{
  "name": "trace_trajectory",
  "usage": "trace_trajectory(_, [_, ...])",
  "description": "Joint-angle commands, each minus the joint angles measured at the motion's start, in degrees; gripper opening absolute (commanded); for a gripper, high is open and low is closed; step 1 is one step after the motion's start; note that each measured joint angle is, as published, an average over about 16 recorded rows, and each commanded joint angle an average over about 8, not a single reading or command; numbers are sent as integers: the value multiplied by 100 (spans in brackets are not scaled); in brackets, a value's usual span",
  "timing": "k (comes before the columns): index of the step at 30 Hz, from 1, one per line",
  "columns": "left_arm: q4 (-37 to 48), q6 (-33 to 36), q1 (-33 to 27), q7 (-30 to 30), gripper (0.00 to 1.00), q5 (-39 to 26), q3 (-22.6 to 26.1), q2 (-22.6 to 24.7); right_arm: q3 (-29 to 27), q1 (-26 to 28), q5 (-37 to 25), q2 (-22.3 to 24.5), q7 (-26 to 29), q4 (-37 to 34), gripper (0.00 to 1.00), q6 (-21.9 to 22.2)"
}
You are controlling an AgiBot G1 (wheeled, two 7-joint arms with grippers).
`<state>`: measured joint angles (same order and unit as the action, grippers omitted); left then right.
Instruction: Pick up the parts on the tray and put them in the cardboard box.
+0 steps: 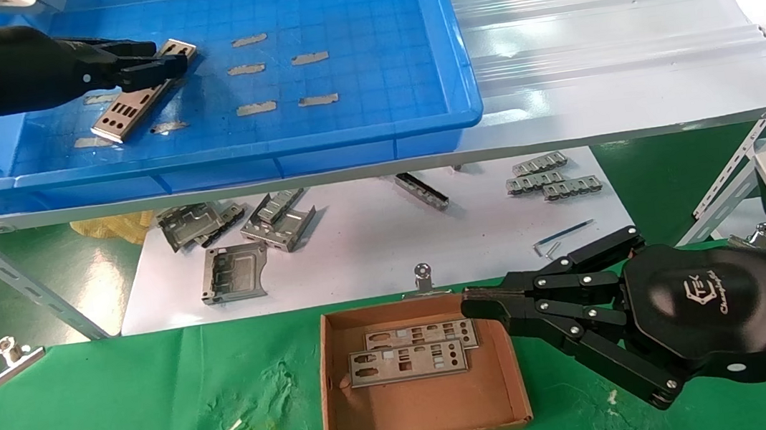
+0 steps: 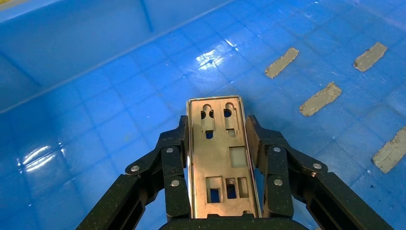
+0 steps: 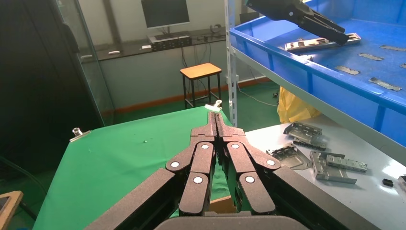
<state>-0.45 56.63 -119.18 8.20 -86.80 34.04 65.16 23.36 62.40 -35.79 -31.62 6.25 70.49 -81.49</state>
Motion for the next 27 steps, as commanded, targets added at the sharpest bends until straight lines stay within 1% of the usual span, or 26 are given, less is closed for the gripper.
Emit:
trace_trajectory(1, [23, 8, -22, 28, 0, -25, 17, 5, 0, 0, 0, 0, 0, 0, 0, 0])
trace_trajectory(17, [-88, -67, -127, -132, 0, 201, -142, -11, 0, 0, 0, 0, 0, 0, 0, 0])
trace_trajectory(22, [-126, 114, -164, -216, 0, 287, -201, -76, 0, 0, 0, 0, 0, 0, 0, 0])
trace_trajectory(23, [-146, 187, -175, -246, 0, 314, -218, -104, 0, 0, 0, 0, 0, 0, 1, 0])
trace_trajectory(24, [-171, 279, -189, -283, 0, 343, -238, -138, 0, 0, 0, 0, 0, 0, 11, 0])
trace_trajectory(27, [-266, 628, -241, -402, 0, 431, -294, -255, 0, 0, 0, 0, 0, 0, 48, 0])
